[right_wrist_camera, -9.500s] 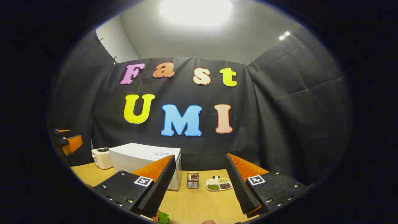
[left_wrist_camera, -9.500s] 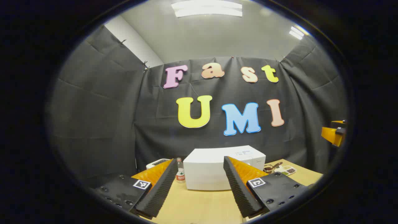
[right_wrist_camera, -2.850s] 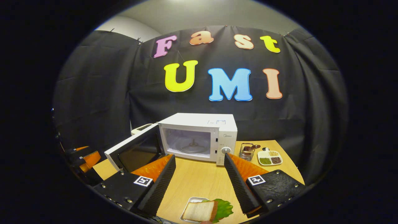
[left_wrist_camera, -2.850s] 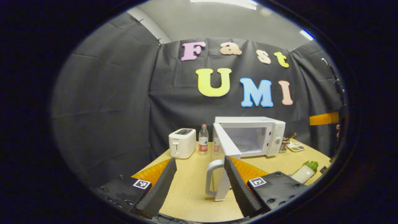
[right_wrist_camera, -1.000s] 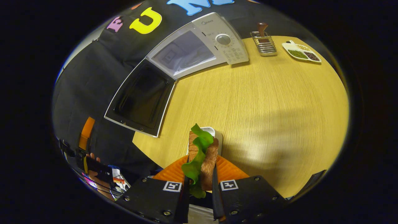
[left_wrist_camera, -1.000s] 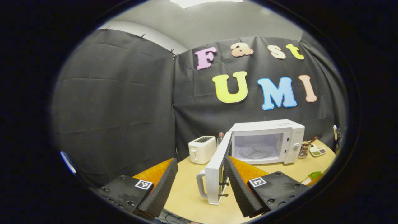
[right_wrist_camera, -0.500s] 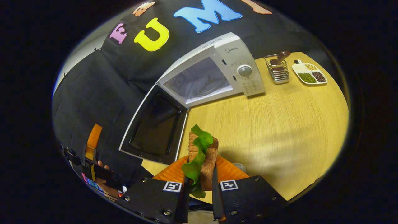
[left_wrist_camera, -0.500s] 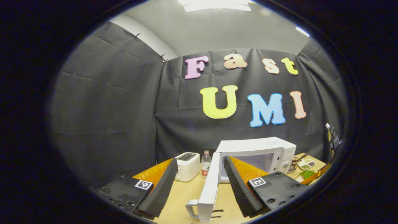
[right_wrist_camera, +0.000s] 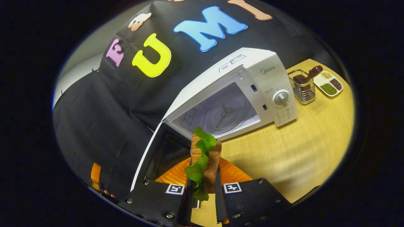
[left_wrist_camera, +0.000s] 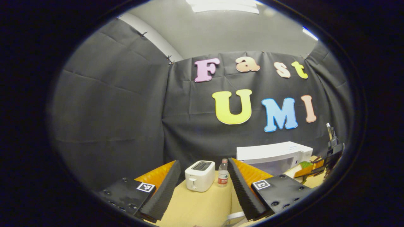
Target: Open the microwave oven with the left hand, put the food in, and close the microwave oven.
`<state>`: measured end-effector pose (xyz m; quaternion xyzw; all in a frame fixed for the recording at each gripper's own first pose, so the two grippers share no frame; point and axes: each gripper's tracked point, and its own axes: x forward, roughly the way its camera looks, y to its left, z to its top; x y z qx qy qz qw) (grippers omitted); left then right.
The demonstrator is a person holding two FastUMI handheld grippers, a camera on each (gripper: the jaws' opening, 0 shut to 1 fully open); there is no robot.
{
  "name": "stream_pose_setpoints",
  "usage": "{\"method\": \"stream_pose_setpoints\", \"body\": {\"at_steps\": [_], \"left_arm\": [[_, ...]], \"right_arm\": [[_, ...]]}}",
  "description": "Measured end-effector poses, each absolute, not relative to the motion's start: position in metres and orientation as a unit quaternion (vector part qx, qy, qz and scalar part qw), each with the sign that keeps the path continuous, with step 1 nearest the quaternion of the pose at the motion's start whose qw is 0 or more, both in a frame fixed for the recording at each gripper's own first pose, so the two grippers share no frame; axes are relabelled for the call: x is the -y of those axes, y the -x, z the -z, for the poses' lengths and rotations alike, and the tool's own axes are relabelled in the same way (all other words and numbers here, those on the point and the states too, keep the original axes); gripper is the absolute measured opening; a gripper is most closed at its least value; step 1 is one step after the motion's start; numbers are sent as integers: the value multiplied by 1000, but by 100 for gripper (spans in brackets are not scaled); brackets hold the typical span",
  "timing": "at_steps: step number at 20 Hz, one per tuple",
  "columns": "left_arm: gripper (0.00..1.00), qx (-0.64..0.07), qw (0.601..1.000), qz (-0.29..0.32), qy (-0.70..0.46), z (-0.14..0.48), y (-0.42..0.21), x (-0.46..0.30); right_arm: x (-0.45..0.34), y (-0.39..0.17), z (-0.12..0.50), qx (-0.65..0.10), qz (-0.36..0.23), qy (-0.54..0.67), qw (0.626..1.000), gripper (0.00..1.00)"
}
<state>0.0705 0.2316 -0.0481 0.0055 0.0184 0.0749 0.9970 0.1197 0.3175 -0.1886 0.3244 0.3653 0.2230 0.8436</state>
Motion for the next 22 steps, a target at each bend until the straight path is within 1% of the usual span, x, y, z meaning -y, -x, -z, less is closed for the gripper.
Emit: {"method": "stream_pose_setpoints", "body": {"at_steps": [2, 3, 4, 5, 6, 9, 10, 12, 13, 14, 17, 18, 19, 20, 21, 22], "left_arm": [[99, -20, 997, -76, -13, 49, -76, -248], [96, -23, 997, -76, -15, 50, -79, -256], [96, -24, 997, -76, -18, 50, -82, -262], [93, -25, 996, -77, -21, 48, -85, -268], [99, -24, 996, -78, -23, 48, -88, -274], [99, -34, 997, -74, -16, 54, -96, -284], [93, -36, 997, -72, -14, 55, -98, -286], [96, -39, 997, -71, -17, 56, -102, -293], [93, -40, 996, -72, -21, 57, -101, -297], [99, -40, 996, -73, -26, 57, -101, -300], [99, -48, 995, -82, -41, 62, -96, -312], [96, -54, 994, -85, -44, 65, -93, -317], [96, -58, 993, -89, -46, 68, -92, -321], [99, -60, 993, -94, -49, 69, -90, -325], [99, -61, 992, -98, -50, 70, -90, -328], [96, -64, 991, -102, -50, 71, -87, -331]], "right_arm": [[-329, -138, 198, -355, -206, -335, 848, 30], [-335, -149, 204, -349, -198, -338, 851, 30], [-341, -157, 209, -343, -191, -342, 853, 30], [-348, -167, 214, -336, -185, -347, 856, 30], [-353, -177, 218, -328, -180, -350, 859, 30], [-370, -205, 233, -309, -165, -361, 864, 30], [-374, -215, 237, -300, -161, -364, 867, 30], [-380, -237, 248, -281, -142, -365, 876, 30], [-382, -246, 253, -274, -134, -367, 879, 30], [-384, -254, 258, -268, -127, -368, 881, 30], [-391, -275, 271, -253, -118, -347, 895, 30], [-394, -280, 275, -251, -119, -339, 899, 30], [-397, -286, 275, -247, -123, -338, 900, 30], [-399, -290, 277, -244, -122, -334, 902, 34], [-397, -295, 281, -242, -114, -324, 907, 34], [-396, -299, 284, -240, -109, -316, 911, 40]]}}
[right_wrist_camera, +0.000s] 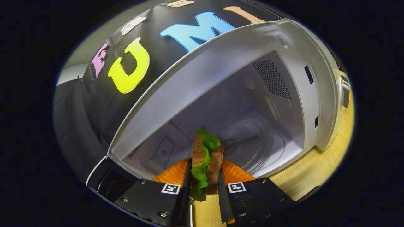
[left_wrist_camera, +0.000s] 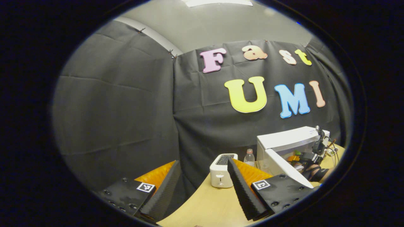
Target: Open the microwave oven with the left hand, put the food in, and close the microwave oven.
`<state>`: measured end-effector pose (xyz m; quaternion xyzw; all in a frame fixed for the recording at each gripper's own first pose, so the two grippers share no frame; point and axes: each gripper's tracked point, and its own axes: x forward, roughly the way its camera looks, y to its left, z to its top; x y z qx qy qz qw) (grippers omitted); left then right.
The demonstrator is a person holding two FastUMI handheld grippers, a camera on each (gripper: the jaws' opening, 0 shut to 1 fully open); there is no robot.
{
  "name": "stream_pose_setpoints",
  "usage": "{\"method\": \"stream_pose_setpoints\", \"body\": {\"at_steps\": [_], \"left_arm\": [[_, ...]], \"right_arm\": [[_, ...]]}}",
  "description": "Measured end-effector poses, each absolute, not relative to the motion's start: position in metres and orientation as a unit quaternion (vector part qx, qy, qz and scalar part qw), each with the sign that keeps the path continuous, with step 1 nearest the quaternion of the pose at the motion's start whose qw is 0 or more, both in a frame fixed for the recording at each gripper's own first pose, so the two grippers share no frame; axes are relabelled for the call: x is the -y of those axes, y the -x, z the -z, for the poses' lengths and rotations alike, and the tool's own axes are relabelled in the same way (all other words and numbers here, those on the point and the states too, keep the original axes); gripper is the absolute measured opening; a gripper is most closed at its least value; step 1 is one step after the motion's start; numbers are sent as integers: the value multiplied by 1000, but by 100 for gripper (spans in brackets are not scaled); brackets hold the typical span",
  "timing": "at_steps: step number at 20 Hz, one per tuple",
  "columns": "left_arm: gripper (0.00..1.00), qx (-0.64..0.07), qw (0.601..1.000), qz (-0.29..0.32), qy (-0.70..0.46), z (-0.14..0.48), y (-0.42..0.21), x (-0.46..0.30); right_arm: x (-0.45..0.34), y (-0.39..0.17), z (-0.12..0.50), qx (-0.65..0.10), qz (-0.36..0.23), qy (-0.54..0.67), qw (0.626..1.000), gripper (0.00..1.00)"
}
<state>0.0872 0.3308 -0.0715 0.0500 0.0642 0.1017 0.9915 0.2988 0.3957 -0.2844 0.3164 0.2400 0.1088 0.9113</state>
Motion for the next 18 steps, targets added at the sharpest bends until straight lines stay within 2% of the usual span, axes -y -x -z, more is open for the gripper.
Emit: {"method": "stream_pose_setpoints", "body": {"at_steps": [1, 2, 3, 4, 5, 6, 7, 10, 12, 18], "left_arm": [[96, -66, 991, -105, -50, 73, -85, -333], [99, -66, 991, -107, -50, 72, -83, -333], [96, -67, 991, -108, -52, 72, -82, -334], [99, -67, 990, -109, -54, 71, -81, -334], [96, -69, 990, -109, -55, 72, -80, -333], [96, -70, 990, -109, -57, 71, -79, -331], [99, -69, 990, -106, -58, 70, -80, -329], [99, -62, 992, -96, -58, 64, -81, -315], [96, -64, 992, -91, -51, 70, -82, -309], [99, -50, 996, -69, -26, 82, -73, -286]], "right_arm": [[-392, -302, 287, -237, -98, -305, 917, 40], [-388, -305, 289, -234, -89, -295, 922, 47], [-387, -308, 290, -229, -86, -288, 926, 49], [-383, -309, 290, -228, -80, -275, 931, 54], [-380, -311, 290, -225, -75, -257, 937, 55], [-375, -311, 291, -221, -68, -233, 944, 63], [-368, -311, 291, -220, -61, -203, 952, 66], [-344, -311, 284, -198, -39, -120, 972, 96], [-330, -308, 270, -179, -35, -80, 980, 98], [-302, -265, 223, -153, -67, -27, 986, 99]]}}
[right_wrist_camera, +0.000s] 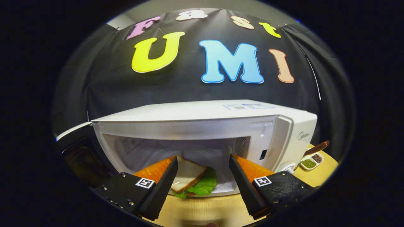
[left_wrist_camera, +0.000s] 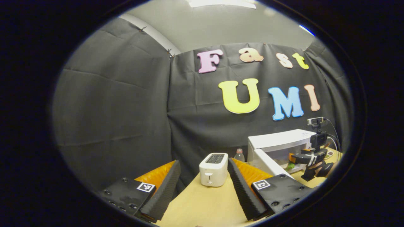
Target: Open the microwave oven with the left hand, put the food in, and close the microwave oven.
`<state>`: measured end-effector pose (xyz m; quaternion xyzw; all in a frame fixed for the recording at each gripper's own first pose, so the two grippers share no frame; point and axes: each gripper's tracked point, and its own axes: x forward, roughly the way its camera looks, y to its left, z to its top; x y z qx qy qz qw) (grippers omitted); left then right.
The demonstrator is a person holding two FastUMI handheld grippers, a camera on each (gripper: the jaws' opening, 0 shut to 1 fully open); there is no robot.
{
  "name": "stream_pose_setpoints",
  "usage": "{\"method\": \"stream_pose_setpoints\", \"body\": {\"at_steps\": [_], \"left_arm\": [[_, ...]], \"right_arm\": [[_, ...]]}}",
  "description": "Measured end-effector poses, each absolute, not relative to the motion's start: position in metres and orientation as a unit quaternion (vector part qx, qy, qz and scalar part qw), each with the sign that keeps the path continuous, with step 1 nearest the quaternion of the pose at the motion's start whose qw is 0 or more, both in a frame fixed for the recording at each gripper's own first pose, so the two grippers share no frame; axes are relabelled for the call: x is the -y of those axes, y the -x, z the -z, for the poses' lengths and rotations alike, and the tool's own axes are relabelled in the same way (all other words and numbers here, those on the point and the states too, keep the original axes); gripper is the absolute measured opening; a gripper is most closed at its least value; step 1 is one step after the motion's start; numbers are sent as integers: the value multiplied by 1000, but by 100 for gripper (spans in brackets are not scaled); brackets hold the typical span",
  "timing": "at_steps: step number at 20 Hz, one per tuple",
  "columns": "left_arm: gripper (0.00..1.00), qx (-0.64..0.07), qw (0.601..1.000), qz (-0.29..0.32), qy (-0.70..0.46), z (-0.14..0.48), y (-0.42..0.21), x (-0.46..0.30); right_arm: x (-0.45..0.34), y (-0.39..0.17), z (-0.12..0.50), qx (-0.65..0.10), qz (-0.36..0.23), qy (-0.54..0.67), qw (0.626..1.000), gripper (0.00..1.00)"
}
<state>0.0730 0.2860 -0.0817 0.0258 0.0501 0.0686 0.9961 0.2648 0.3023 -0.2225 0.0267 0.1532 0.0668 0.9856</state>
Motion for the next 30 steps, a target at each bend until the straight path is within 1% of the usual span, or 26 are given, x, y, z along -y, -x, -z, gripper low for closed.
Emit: {"method": "stream_pose_setpoints", "body": {"at_steps": [4, 5, 6, 9, 10, 11, 12, 14, 16, 17, 18, 19, 20, 21, 22, 24, 26, 29, 30], "left_arm": [[99, -51, 995, -74, -32, 99, -64, -283], [96, -55, 995, -76, -27, 105, -62, -282], [99, -60, 995, -79, -22, 111, -61, -281], [99, -79, 993, -90, -10, 133, -50, -276], [98, -85, 992, -92, -8, 139, -48, -272], [92, -91, 992, -89, -7, 147, -44, -268], [84, -98, 991, -88, -7, 152, -43, -264], [63, -108, 991, -84, -9, 163, -38, -255], [41, -116, 990, -81, -12, 175, -33, -247], [28, -116, 989, -86, -13, 177, -33, -247], [14, -123, 989, -77, -8, 181, -35, -240], [11, -132, 989, -70, -7, 188, -33, -231], [15, -138, 988, -60, -9, 194, -34, -222], [15, -140, 988, -58, -14, 196, -33, -217], [7, -147, 988, -37, -10, 199, -33, -204], [7, -156, 988, -17, -6, 204, -32, -186], [8, -158, 987, -13, -13, 206, -37, -181], [7, -168, 986, 2, 0, 204, -32, -163], [9, -169, 986, 7, -3, 203, -31, -157]], "right_arm": [[-283, -221, 174, -112, -102, 5, 989, 98], [-280, -209, 165, -104, -114, 17, 988, 99], [-275, -197, 157, -98, -124, 28, 987, 98], [-260, -167, 137, -84, -142, 39, 985, 99], [-255, -159, 130, -81, -145, 37, 985, 99], [-249, -152, 124, -78, -147, 33, 985, 99], [-244, -146, 118, -75, -148, 31, 986, 98], [-232, -137, 107, -69, -148, 30, 986, 98], [-221, -130, 102, -66, -145, 30, 987, 98], [-216, -127, 99, -64, -145, 27, 987, 98], [-210, -125, 96, -63, -142, 25, 987, 98], [-204, -123, 94, -63, -139, 25, 988, 98], [-199, -121, 92, -61, -136, 25, 989, 98], [-195, -121, 92, -62, -134, 26, 989, 98], [-191, -119, 92, -63, -133, 27, 989, 98], [-185, -118, 91, -64, -131, 23, 989, 98], [-178, -115, 91, -65, -128, 22, 989, 98], [-170, -113, 92, -67, -127, 24, 989, 98], [-167, -113, 91, -68, -125, 23, 990, 98]]}}
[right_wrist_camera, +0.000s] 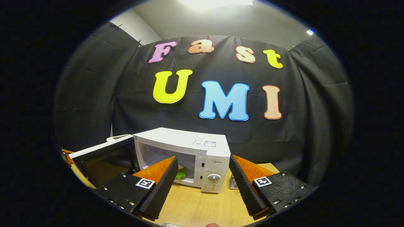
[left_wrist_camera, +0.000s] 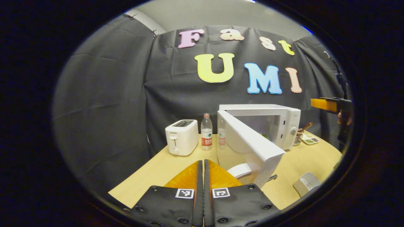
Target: Open the microwave oven with the left hand, put the food in, and close the microwave oven.
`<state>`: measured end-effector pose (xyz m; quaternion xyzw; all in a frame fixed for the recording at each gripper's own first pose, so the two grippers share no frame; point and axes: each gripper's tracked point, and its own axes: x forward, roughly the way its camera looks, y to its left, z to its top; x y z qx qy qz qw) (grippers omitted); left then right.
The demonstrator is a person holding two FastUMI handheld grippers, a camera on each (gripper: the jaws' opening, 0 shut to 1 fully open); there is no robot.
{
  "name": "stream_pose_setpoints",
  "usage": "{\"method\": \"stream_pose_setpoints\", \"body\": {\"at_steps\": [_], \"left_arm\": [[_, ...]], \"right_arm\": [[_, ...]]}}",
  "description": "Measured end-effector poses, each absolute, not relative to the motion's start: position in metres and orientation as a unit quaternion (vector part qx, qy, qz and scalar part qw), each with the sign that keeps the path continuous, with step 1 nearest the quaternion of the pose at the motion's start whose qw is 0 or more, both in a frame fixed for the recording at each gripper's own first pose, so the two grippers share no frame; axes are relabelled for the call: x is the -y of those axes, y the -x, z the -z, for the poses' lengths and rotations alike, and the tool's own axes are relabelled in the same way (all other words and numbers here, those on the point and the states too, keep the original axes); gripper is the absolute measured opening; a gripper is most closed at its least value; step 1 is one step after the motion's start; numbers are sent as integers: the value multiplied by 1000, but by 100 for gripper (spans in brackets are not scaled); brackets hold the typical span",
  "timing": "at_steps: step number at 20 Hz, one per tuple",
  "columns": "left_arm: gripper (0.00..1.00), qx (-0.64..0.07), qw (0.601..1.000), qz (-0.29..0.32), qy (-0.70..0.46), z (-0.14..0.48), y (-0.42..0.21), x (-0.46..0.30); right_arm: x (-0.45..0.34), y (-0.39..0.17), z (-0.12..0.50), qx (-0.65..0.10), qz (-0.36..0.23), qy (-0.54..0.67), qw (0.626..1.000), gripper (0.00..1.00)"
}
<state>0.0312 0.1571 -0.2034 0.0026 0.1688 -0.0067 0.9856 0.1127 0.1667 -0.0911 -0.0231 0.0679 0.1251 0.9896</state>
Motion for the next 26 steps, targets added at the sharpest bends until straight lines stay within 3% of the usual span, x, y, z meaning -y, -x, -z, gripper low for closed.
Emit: {"method": "stream_pose_setpoints", "body": {"at_steps": [13, 18, 19, 26], "left_arm": [[9, -173, 973, 150, -4, 199, -55, -27], [9, -175, 966, 191, 2, 199, -73, 16], [5, -175, 964, 200, 1, 199, -77, 24], [7, -168, 957, 238, -2, 196, -115, 75]], "right_arm": [[-114, -105, 84, -79, -91, -1, 993, 98], [-86, -95, 88, -92, -66, -16, 993, 98], [-81, -93, 87, -92, -60, -20, 994, 98], [-38, -73, 93, -101, -16, -21, 995, 98]]}}
